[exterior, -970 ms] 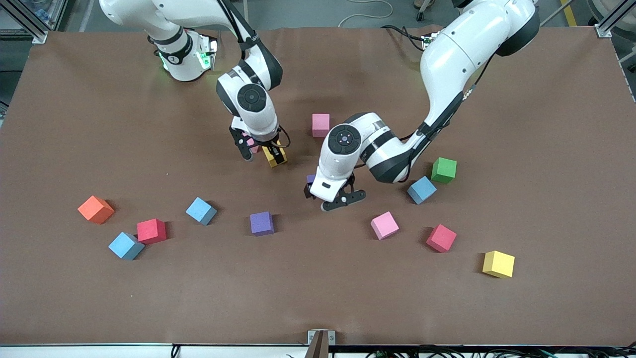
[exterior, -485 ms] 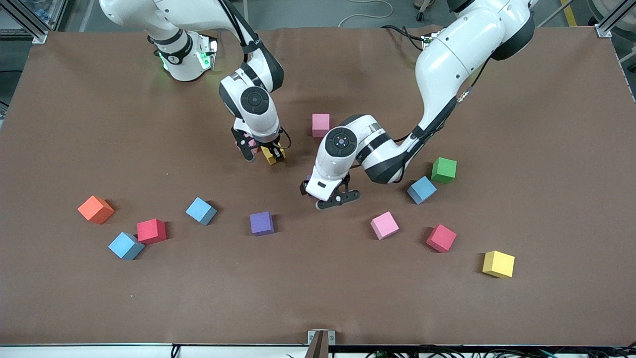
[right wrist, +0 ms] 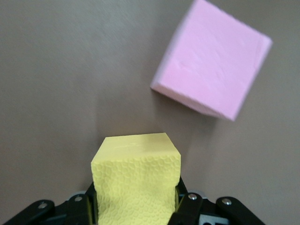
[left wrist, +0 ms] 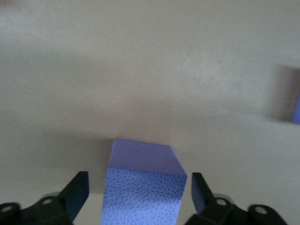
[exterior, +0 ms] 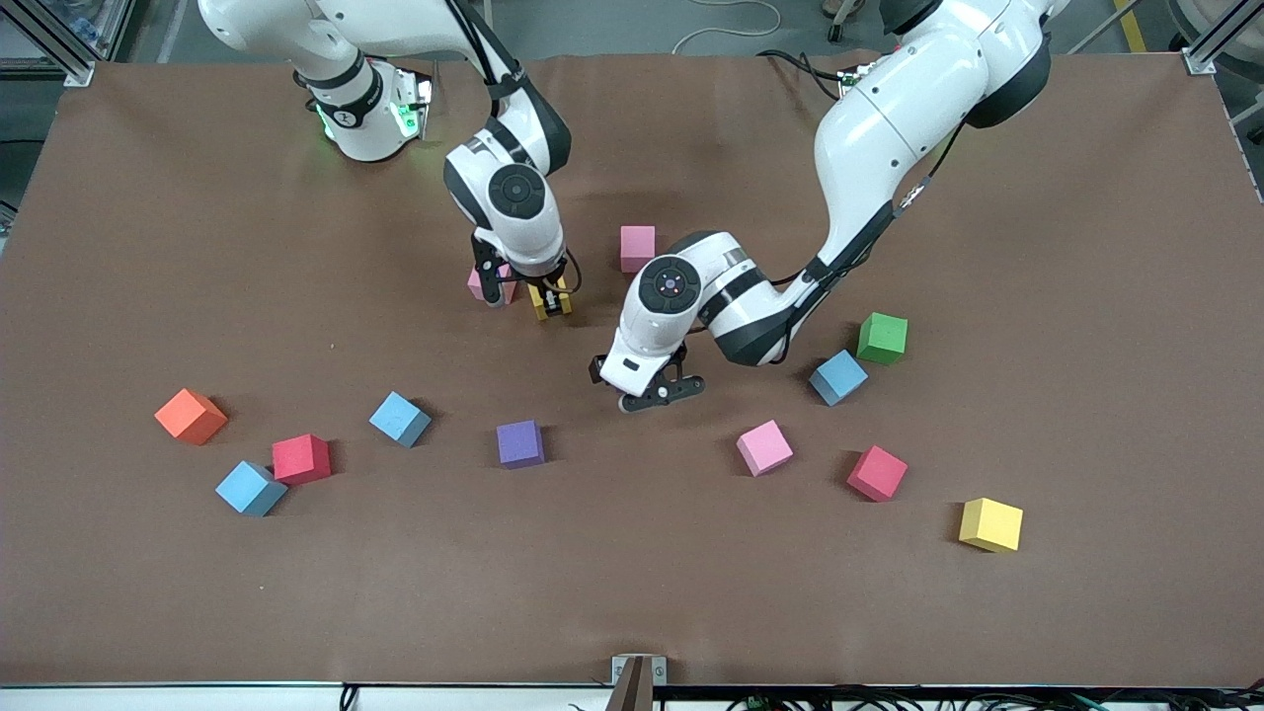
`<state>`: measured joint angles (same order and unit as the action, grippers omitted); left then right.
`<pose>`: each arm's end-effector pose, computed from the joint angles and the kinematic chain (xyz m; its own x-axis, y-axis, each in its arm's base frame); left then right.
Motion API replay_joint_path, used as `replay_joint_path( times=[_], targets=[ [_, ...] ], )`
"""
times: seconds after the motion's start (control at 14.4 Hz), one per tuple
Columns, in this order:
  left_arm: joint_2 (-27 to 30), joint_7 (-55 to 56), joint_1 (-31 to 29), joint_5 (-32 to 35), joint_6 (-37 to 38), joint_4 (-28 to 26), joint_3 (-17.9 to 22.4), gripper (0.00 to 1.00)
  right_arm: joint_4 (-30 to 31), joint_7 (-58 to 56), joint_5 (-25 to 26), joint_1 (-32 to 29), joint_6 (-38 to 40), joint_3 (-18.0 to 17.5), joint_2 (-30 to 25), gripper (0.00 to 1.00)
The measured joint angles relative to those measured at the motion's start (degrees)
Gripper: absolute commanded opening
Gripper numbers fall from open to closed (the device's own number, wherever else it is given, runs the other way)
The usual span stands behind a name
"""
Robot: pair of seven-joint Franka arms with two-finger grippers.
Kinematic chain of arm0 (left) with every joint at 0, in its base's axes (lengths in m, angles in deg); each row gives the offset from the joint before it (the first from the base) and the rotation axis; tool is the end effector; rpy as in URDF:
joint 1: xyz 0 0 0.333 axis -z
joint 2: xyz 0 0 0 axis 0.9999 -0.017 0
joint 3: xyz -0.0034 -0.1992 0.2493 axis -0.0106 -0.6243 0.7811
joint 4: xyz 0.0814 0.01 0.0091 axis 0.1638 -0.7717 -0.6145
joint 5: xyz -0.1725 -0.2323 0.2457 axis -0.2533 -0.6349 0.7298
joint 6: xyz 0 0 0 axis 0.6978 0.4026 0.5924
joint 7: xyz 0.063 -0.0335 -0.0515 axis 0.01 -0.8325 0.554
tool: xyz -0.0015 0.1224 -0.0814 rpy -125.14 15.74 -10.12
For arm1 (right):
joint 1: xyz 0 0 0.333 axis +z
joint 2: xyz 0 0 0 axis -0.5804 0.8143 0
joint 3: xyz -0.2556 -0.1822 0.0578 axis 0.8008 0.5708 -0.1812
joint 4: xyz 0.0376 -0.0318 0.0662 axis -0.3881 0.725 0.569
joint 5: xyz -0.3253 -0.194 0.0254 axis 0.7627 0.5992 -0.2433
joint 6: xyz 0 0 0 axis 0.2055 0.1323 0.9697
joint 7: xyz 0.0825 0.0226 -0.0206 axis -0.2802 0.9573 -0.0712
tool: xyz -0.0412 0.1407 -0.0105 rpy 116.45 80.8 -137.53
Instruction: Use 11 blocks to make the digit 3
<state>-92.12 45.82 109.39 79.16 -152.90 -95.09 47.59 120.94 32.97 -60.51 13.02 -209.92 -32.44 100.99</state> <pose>0.5154 -0.5163 0.1744 0.9588 0.2726 -0.0804 0.2814 -0.9501 0.1348 0.3776 0.3869 0.1814 0.2410 -0.9705 0.0116 -0.9670 -0.2391 0.0878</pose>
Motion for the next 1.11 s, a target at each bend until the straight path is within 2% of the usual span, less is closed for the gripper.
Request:
replay_joint_path(
  times=[0.14,0.21,0.28,0.49,0.69,0.9,1.11],
  targets=[
    [-0.80,0.00,0.16,0.00,-0.37,0.00,0.02,0.41,-0.03,3.00,0.00,1.99,0.00,0.00,-0.01,0.00],
    [-0.89,0.00,0.16,0.00,-0.59,0.03,0.03,0.30,-0.04,4.04,0.00,2.87,0.00,-0.01,-0.01,0.00],
    [-0.83,0.27,0.10,0.00,-0.71,0.24,0.03,0.25,-0.04,4.90,0.00,3.63,0.00,0.00,-0.01,0.00],
    [0.04,7.56,-1.32,-0.02,-0.70,1.17,0.11,0.16,-0.09,6.62,0.00,5.10,0.00,-0.01,0.00,0.00],
    [3.45,20.80,-2.76,0.00,1.17,-0.88,0.07,0.21,-0.22,7.34,0.00,5.89,-0.07,-0.01,0.00,0.00],
    [9.25,32.81,-3.83,0.00,4.74,-8.06,-0.08,0.21,-0.43,8.19,-0.01,6.32,-0.12,-0.02,0.00,0.00],
    [15.89,46.74,-4.83,0.00,5.03,-18.39,-0.35,0.21,-0.91,8.90,-0.01,6.93,-0.14,-0.02,0.00,0.00]
  ],
)
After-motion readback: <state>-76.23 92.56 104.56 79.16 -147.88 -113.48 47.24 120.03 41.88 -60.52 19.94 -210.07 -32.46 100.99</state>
